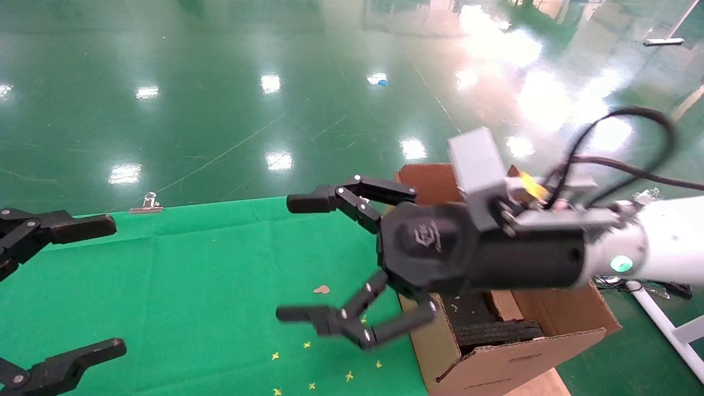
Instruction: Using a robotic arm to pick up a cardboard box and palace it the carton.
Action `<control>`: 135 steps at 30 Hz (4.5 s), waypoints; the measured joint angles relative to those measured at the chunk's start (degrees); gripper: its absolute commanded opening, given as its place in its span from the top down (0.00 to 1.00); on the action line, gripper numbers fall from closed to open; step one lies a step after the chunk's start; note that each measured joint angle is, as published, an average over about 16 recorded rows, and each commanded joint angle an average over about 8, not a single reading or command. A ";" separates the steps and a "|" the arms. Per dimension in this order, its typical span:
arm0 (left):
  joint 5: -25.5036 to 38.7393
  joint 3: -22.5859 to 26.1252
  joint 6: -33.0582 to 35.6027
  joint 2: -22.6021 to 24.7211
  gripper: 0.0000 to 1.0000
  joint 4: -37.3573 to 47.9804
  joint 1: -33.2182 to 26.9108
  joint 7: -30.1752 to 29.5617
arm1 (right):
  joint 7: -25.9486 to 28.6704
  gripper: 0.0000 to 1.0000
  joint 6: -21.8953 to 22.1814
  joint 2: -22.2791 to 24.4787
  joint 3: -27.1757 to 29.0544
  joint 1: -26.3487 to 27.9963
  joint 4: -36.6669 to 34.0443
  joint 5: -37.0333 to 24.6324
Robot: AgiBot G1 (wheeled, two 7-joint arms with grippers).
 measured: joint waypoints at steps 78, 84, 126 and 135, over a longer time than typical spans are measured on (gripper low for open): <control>0.00 0.01 -0.01 -0.01 0.00 0.01 0.00 0.01 | -0.92 0.00 -0.40 0.43 2.24 -2.08 1.98 1.17; -0.01 0.01 -0.01 -0.01 0.00 0.01 0.00 0.01 | -0.92 0.00 -0.40 0.43 2.24 -2.08 1.98 1.17; -0.01 0.00 -0.01 -0.01 0.00 0.01 0.00 0.01 | -0.92 0.00 -0.40 0.43 2.24 -2.08 1.98 1.16; -0.01 0.00 -0.01 -0.01 0.00 0.01 0.00 0.01 | -0.92 0.00 -0.40 0.43 2.24 -2.08 1.98 1.16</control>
